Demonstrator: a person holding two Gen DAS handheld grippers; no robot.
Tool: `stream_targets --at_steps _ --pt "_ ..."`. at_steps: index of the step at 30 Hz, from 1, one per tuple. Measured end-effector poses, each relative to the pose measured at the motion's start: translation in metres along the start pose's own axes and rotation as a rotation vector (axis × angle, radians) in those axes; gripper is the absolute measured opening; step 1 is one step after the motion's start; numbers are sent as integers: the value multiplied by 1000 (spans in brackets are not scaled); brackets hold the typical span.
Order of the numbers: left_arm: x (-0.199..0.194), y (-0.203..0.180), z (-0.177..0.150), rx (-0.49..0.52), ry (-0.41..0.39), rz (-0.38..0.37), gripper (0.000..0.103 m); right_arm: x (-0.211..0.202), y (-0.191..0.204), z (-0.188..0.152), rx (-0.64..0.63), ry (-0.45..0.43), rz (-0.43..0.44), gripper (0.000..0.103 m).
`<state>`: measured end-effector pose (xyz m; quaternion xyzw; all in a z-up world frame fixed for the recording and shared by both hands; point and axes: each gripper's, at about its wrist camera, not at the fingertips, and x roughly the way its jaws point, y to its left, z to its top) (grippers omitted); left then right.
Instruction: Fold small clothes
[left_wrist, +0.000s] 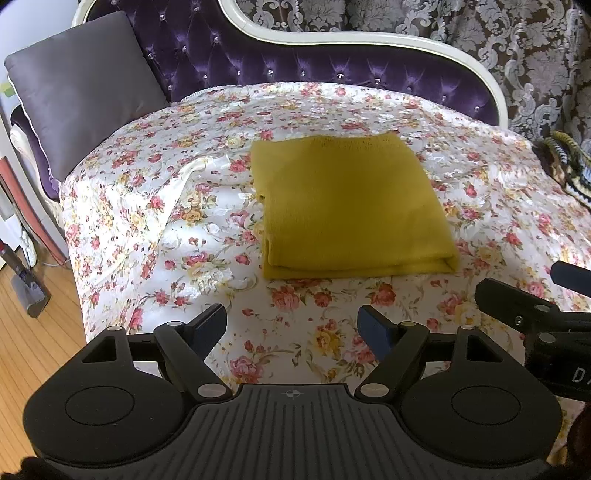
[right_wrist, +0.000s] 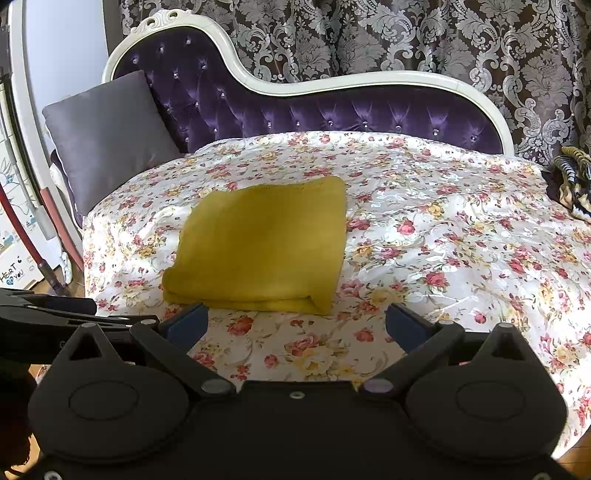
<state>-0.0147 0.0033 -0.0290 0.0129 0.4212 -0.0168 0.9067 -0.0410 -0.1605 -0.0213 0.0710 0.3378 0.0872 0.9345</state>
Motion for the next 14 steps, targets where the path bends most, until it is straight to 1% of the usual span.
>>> stream_targets --at_steps 14 --pt "1 0 0 -1 3 -4 77 2 3 0 -3 3 3 102"
